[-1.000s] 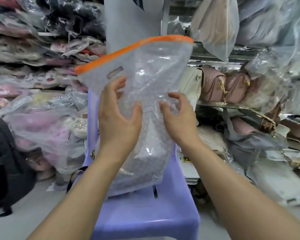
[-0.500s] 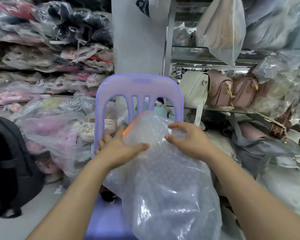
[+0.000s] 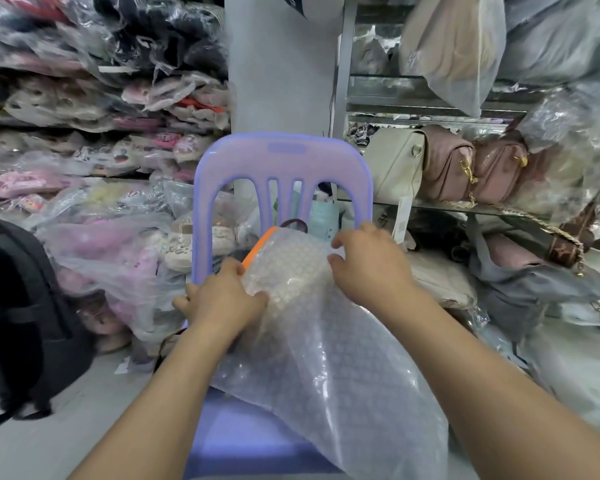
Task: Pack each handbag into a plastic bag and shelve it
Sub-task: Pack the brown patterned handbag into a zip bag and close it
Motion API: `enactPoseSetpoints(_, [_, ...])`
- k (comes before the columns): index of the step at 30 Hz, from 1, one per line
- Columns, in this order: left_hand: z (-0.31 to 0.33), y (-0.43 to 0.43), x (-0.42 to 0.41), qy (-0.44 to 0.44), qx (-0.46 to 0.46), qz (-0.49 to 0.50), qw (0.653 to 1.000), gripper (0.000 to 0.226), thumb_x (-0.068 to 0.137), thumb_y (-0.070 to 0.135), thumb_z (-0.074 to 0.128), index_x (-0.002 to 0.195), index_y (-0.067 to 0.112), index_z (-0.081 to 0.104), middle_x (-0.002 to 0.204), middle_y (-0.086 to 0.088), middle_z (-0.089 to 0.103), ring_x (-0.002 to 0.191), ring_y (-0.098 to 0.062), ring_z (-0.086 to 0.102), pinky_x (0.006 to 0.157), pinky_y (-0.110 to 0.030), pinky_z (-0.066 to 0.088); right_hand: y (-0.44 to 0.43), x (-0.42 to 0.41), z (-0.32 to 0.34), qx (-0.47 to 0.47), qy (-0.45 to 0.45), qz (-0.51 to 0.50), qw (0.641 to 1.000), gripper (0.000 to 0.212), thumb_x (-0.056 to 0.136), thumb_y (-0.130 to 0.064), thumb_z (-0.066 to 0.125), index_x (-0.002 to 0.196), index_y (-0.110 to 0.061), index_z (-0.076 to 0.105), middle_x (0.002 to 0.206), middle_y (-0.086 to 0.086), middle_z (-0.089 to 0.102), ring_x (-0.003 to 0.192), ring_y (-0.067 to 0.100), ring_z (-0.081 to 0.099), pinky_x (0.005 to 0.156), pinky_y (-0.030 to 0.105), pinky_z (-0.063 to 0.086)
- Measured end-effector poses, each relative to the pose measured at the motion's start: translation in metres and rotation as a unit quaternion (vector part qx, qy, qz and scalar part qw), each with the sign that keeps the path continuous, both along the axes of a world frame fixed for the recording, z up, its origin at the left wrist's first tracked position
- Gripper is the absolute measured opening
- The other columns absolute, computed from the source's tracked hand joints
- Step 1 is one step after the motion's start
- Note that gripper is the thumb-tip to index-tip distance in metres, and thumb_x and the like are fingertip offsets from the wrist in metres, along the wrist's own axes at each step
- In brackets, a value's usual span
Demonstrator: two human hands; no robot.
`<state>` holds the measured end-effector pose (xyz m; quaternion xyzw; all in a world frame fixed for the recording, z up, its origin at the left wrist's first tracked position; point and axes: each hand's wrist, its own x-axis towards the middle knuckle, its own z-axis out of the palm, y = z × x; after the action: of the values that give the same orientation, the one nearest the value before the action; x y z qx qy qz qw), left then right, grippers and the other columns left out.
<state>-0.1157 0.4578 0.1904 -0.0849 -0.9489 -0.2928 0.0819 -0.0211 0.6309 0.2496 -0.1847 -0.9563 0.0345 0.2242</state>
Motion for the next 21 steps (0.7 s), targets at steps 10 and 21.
enactPoseSetpoints(10, [0.025, 0.044, 0.034, -0.253, 0.538, -0.211, 0.776, 0.02, 0.099, 0.004, 0.056, 0.111, 0.012, 0.069, 0.067, -0.009, 0.067, 0.045, -0.015, 0.056, 0.044, -0.021, 0.044, -0.046, -0.001, 0.01, -0.24, -0.116, 0.064, 0.962, 0.042, 0.107, -0.044, 0.025, 0.132, -0.017, 0.046, 0.108, 0.017, 0.068, 0.062, 0.032, 0.072, 0.062, 0.036, 0.059])
enactPoseSetpoints(21, [0.005, 0.05, 0.034, -0.111, 0.327, -0.222, 0.912, 0.031, 0.093, 0.022, 0.061, 0.076, -0.001, 0.071, 0.06, -0.004, 0.058, 0.052, -0.014, 0.042, 0.05, -0.021, 0.036, -0.013, -0.01, -0.015, -0.391, 0.045, 0.088, 0.915, 0.022, 0.104, -0.015, 0.044, 0.121, -0.024, 0.056, 0.084, 0.013, 0.069, 0.077, 0.033, 0.072, 0.078, 0.055, 0.062])
